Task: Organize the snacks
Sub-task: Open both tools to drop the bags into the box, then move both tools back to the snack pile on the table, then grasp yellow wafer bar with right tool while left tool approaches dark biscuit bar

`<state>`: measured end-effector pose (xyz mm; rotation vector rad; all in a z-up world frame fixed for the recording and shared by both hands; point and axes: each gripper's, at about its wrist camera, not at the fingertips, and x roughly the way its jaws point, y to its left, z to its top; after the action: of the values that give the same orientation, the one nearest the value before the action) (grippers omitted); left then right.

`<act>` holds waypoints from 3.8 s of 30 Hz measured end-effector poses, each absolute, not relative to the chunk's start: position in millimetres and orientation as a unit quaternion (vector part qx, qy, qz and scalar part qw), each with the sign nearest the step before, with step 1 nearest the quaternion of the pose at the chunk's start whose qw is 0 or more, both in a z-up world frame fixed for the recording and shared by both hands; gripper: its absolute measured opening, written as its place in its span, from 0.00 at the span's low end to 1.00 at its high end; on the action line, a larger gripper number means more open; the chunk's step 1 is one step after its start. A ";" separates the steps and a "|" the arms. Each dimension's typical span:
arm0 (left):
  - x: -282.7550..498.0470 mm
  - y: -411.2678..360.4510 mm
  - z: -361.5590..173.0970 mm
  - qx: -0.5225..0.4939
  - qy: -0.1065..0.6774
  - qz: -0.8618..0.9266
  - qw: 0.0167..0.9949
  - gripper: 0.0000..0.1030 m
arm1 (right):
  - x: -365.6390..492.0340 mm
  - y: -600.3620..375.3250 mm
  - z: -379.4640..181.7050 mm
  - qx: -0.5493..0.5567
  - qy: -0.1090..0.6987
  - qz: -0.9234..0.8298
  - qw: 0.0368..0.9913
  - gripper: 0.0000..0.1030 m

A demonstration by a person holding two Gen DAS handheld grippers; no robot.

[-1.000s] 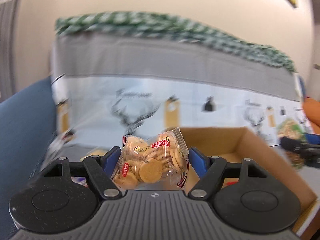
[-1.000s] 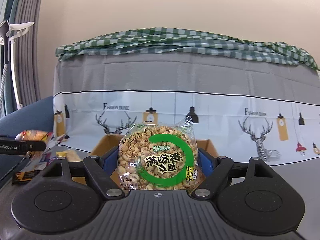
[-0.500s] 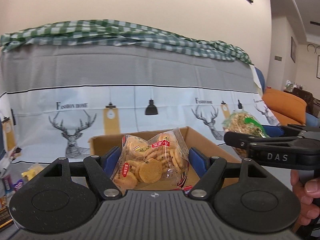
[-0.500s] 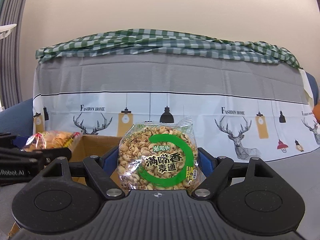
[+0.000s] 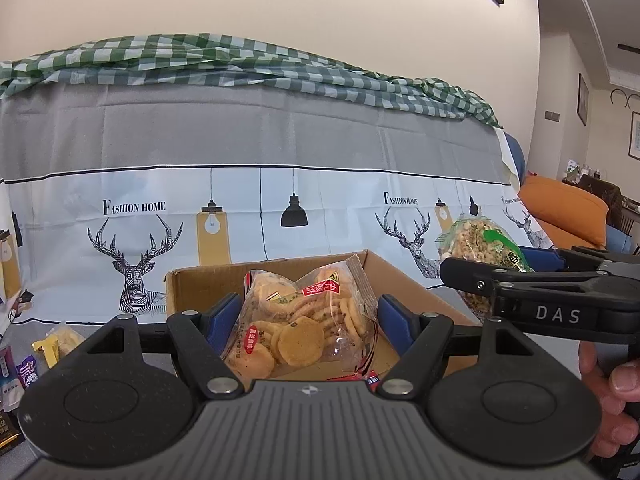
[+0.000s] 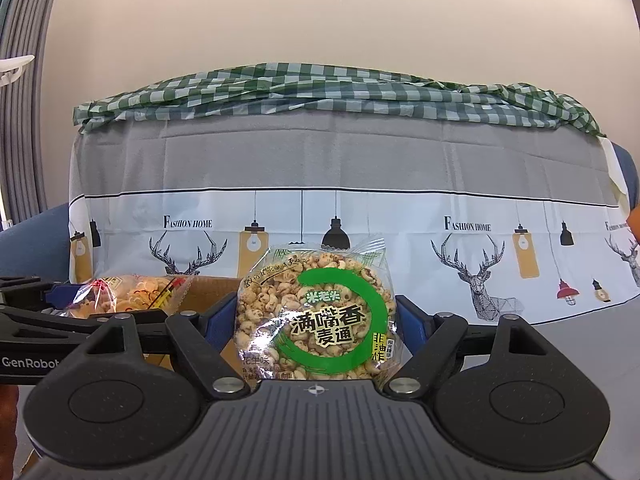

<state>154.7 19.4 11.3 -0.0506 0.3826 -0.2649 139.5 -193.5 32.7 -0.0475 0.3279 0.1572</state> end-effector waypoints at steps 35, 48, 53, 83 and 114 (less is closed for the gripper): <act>147.4 51.5 11.1 -0.047 0.187 -0.109 0.975 0.71 | 140.2 -183.5 38.8 0.008 0.147 0.087 0.985 0.86; 124.2 131.8 28.4 0.022 0.222 -0.098 0.970 0.09 | 138.2 -143.7 35.5 0.101 0.180 0.102 0.973 0.37; 122.5 209.3 -3.5 0.011 0.283 0.012 0.959 0.10 | 129.6 -112.9 33.5 0.103 0.185 0.134 0.968 0.38; 158.0 265.3 -70.9 0.090 0.360 0.086 0.925 0.83 | 211.9 110.9 -66.2 0.078 0.328 0.204 0.919 0.53; 176.3 286.1 -90.9 0.007 0.437 0.073 0.897 0.16 | 235.8 132.3 -86.2 0.044 0.365 0.249 0.896 0.12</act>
<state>176.3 286.1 -91.0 0.0143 0.9047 0.1508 235.8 132.3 -86.2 0.0914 0.7555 0.5158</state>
